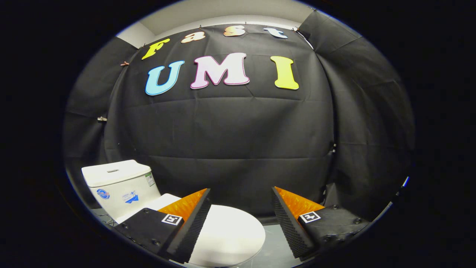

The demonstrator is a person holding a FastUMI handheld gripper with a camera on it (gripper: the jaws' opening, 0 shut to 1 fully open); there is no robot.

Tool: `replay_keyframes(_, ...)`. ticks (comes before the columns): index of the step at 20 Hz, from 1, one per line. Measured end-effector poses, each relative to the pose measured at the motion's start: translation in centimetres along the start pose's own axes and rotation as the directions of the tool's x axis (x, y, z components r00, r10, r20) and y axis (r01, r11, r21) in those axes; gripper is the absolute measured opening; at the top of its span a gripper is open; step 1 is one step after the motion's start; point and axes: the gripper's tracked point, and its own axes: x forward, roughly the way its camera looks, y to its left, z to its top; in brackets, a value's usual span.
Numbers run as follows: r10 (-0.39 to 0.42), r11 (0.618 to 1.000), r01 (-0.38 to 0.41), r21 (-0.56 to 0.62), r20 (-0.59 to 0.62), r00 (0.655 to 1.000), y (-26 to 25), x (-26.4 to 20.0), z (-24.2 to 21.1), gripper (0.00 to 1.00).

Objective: Open the toilet lid.

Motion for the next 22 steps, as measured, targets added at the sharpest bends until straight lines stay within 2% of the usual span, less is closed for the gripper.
replay_keyframes(5,0.0,1.0,0.001,0.025,-0.042,0.999,0.1,0.0,-1.0,0.98)
replay_keyframes(9,-0.022,0.999,0.022,0.025,-0.014,1.0,-0.6,0.0,-0.2,0.98)
replay_keyframes(22,-0.017,0.999,0.018,0.026,-0.058,0.998,-1.0,0.4,-1.3,0.98)
